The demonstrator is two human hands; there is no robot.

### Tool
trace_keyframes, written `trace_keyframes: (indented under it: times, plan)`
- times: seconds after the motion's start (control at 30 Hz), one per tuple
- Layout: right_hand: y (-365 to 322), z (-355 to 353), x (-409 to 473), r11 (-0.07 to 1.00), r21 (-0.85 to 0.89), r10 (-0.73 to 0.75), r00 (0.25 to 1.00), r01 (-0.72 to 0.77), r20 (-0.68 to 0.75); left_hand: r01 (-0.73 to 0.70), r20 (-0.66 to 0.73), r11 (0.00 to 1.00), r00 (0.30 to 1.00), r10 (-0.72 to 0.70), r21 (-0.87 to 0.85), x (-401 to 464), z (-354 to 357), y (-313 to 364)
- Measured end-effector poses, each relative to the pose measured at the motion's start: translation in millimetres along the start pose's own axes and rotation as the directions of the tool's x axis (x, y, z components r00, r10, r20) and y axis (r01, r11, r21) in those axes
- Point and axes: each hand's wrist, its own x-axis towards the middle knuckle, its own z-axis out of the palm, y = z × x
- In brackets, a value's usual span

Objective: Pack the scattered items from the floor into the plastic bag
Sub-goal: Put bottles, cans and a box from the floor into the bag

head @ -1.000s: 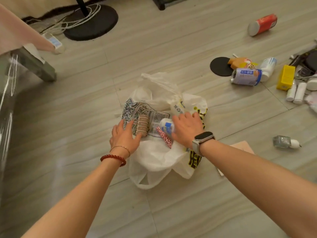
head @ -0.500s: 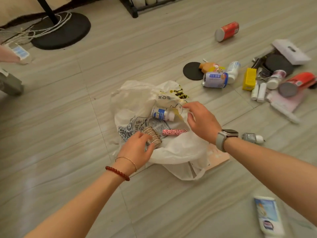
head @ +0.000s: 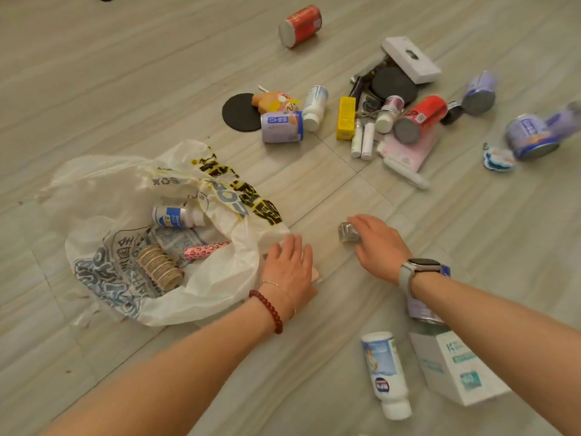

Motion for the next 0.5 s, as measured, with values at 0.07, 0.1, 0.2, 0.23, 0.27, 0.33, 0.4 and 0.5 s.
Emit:
trace_keyframes:
  times: [0.07, 0.1, 0.2, 0.23, 0.27, 0.33, 0.4, 0.5]
  plan:
    - [0.6, 8.1, 10.8, 0.999, -0.033, -0.017, 0.999, 0.019, 0.047, 0.102, 0.128, 0.995, 0.987, -0.102, 0.004, 11.6, 9.5, 3.2]
    - [-0.8, 13.5, 16.1, 0.998, -0.052, -0.029, 0.998, 0.032, 0.052, 0.130, 0.135, 0.991, 0.982, -0.130, 0.012, 16.3, 13.9, 4.1]
    - [-3.4, 27.4, 29.1, 0.992, -0.115, -0.047, 0.999, 0.046, -0.005, 0.152, 0.130, 0.988, 0.981, -0.145, -0.043, 24.1, 20.0, 3.8]
    - [-2.7, 30.5, 31.5, 0.993, -0.114, -0.042, 0.999, 0.038, -0.031, 0.152, 0.134, 0.987, 0.980, -0.144, -0.058, 24.5, 19.5, 2.1]
    - [-1.3, 32.5, 33.5, 0.995, -0.092, -0.037, 0.998, 0.032, -0.054, 0.149, 0.137, 0.987, 0.981, -0.140, -0.061, 24.7, 17.4, -0.2]
    - [3.0, 33.0, 37.2, 1.000, -0.013, -0.023, 0.999, 0.022, -0.045, 0.122, 0.139, 0.990, 0.984, -0.111, -0.071, 21.8, 8.2, -3.1]
    - [6.6, 30.5, 39.1, 0.998, 0.055, -0.013, 1.000, 0.013, -0.004, 0.063, 0.143, 0.986, 0.989, -0.040, -0.156, 15.7, -6.0, -2.1]
    - [4.9, 24.0, 41.8, 0.992, 0.120, 0.030, 0.999, -0.031, 0.013, -0.052, 0.024, 0.907, 0.997, 0.068, -0.418, 3.3, -47.5, 2.0]
